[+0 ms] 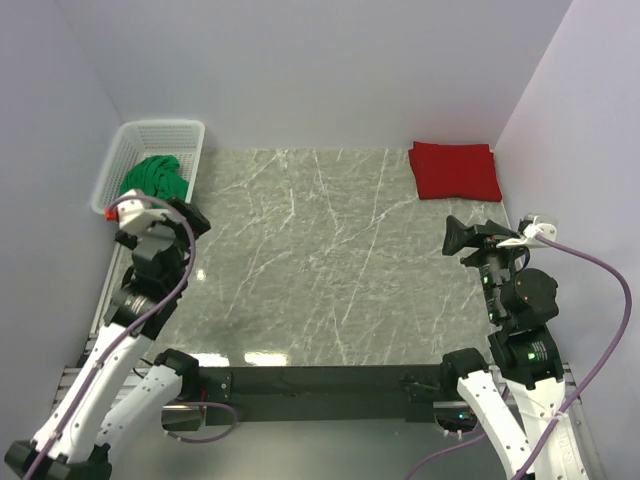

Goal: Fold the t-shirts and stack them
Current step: Grab the tshirt from the pile

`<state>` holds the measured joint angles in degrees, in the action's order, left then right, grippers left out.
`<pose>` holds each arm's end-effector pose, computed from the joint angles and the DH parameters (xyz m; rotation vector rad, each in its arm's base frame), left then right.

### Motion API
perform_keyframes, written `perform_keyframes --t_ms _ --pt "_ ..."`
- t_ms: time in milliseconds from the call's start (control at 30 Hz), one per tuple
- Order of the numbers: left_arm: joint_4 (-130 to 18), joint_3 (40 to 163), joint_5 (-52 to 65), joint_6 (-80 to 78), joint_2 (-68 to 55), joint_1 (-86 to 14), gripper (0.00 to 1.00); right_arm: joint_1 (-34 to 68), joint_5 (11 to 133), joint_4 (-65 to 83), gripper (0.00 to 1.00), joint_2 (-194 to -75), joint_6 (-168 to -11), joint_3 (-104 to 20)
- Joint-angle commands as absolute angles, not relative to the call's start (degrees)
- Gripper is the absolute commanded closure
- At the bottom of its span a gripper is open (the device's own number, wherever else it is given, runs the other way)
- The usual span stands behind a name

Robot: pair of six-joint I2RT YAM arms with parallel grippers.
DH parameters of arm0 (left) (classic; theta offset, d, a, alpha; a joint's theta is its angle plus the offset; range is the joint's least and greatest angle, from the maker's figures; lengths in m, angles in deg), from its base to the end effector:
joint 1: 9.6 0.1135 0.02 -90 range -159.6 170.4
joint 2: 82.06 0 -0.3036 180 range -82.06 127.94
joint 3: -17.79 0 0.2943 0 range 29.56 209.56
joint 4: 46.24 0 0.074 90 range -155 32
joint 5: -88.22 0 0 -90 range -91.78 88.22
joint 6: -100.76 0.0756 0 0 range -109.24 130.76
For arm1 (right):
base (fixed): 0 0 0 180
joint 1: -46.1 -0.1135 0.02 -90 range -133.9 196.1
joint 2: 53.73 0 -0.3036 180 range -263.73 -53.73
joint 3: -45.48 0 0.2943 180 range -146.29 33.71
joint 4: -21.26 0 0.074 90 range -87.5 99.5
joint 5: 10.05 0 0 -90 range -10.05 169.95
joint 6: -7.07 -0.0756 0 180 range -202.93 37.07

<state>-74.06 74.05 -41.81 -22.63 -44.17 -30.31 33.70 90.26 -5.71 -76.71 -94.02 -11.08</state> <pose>0.1947 -0.0216 0.3711 -0.6768 1.5571 -0.0988 0.1329 0.0154 0.4119 0.1305 1.4547 0.2037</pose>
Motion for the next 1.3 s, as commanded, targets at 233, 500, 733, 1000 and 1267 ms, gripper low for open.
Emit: perform_keyframes --t_ms 233,500,733,1000,1267 --pt "-70.6 86.1 -24.7 -22.6 -15.6 -28.2 0.01 33.2 86.2 -6.1 0.10 -79.0 -95.9 -11.5" --pt "-73.2 105.4 -20.1 -22.9 7.3 -18.6 0.01 33.4 80.1 -9.8 0.12 -81.3 -99.1 -12.8" --pt "-76.9 121.8 -23.0 -22.2 24.7 -8.3 0.01 33.3 77.2 -10.0 0.12 -81.1 -103.5 -10.1" --pt "-77.8 132.7 -24.5 -20.4 37.9 -1.4 0.01 33.3 79.7 -10.5 0.12 -83.3 -103.5 -11.1" --pt "-75.3 135.3 -20.2 -20.0 46.7 0.9 0.14 33.4 79.6 -11.2 0.12 -85.5 -105.3 -10.9"
